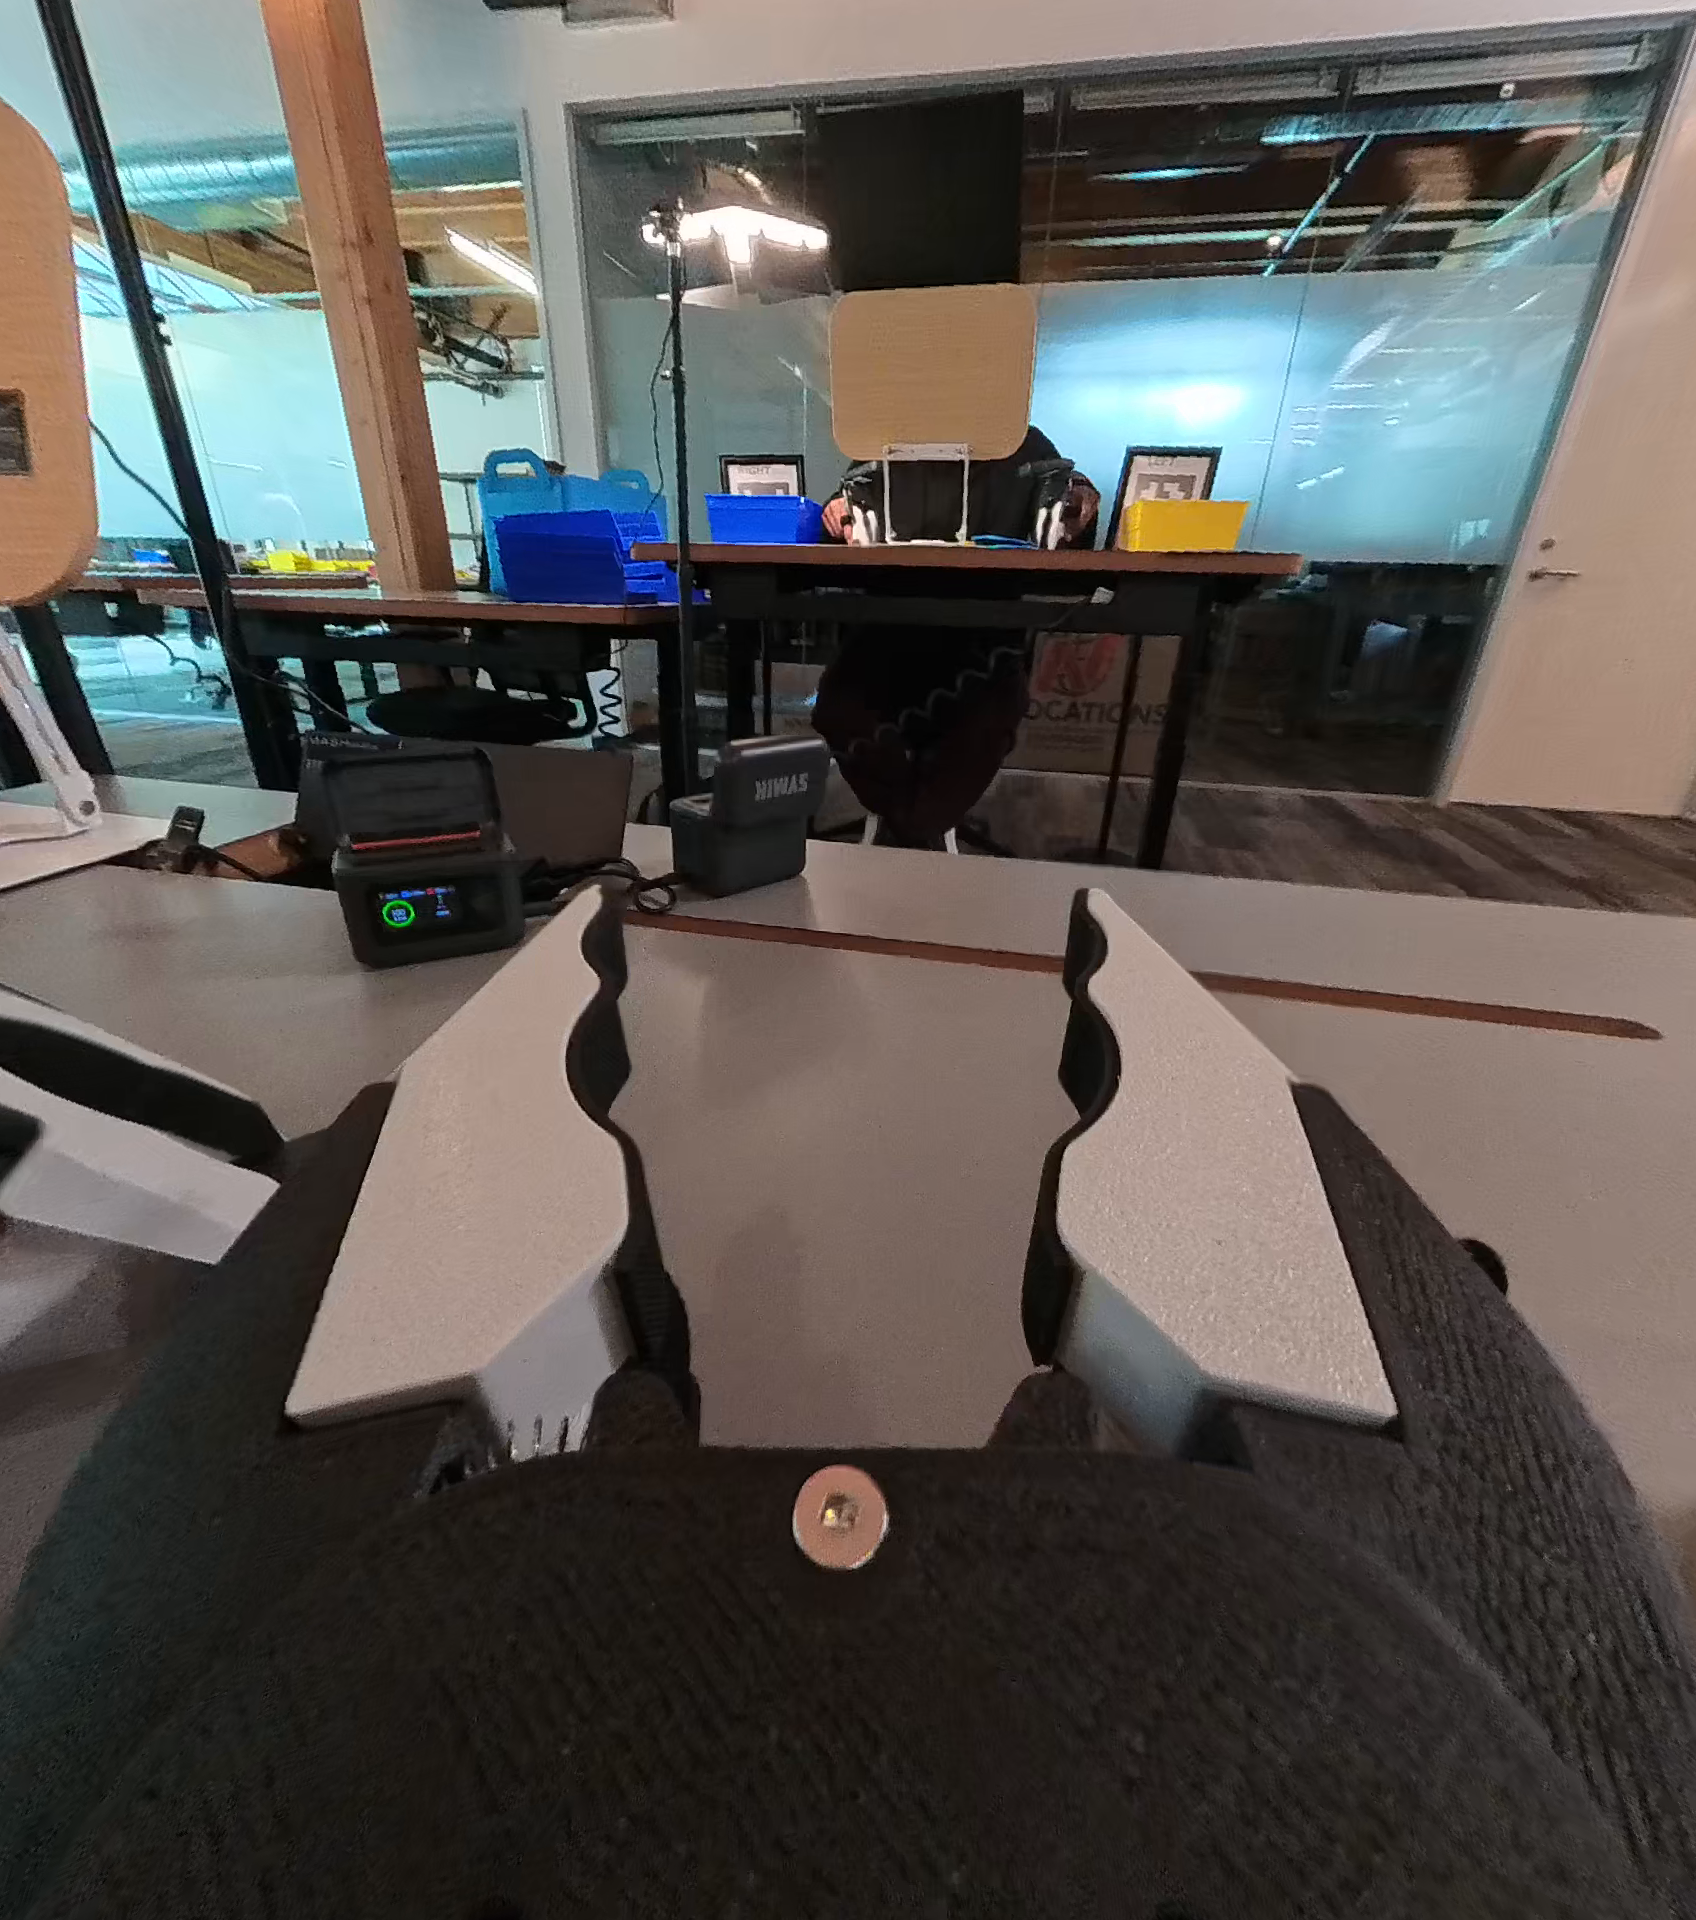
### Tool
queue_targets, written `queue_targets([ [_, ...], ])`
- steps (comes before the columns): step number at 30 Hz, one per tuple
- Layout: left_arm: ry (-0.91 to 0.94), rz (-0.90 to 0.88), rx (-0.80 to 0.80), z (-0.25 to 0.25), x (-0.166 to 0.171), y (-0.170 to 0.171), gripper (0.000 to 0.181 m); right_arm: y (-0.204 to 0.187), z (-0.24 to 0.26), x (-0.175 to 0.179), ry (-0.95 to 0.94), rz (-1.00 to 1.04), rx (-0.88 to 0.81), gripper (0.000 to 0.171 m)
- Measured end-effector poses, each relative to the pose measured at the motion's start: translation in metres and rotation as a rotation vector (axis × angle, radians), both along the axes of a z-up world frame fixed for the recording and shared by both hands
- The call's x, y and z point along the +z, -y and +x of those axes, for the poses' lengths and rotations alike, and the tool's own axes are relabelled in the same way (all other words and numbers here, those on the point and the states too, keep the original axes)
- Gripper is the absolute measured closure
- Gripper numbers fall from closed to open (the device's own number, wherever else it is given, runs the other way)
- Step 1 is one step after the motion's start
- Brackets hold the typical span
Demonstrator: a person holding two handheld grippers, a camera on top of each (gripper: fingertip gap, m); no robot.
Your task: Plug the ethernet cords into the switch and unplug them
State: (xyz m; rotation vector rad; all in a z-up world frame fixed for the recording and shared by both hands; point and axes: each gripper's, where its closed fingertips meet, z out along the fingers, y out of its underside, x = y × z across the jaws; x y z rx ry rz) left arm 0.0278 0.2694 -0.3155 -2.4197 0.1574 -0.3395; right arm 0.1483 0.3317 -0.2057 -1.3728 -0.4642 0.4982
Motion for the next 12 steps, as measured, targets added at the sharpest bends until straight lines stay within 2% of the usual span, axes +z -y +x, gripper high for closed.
queue_targets([
  [2, 0.002, 0.010, -0.025, 0.003, 0.010, 0.006, 0.088, 0.000, 0.002, -0.002, -0.003, -0.012, -0.002, 0.083],
  [4, -0.029, 0.048, -0.076, 0.002, 0.031, 0.020, 0.073, 0.002, 0.005, 0.001, -0.023, -0.001, -0.001, 0.083],
  [9, 0.006, 0.226, -0.151, -0.014, 0.122, 0.089, 0.081, 0.006, 0.000, 0.003, -0.008, 0.022, 0.017, 0.083],
  [12, -0.058, 0.291, -0.048, -0.063, 0.159, 0.137, 0.095, 0.007, -0.001, 0.004, -0.001, 0.029, 0.020, 0.083],
])
